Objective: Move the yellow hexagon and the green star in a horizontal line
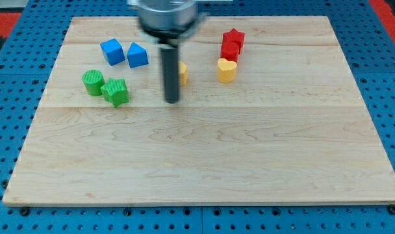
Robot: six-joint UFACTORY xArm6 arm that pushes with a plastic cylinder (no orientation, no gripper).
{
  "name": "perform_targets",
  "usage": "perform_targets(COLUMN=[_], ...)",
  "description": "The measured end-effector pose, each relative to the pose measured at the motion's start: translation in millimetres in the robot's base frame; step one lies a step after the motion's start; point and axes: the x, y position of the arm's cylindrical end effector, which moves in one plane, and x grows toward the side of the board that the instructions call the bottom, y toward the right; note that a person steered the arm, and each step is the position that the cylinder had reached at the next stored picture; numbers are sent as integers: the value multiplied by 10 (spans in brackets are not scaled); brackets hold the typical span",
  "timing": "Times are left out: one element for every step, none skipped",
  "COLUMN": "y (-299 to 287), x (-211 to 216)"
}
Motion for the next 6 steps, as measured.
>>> perform_targets(y=[-408, -315, 345, 471, 769, 1084], x=[-455, -620, -620, -621, -554, -334])
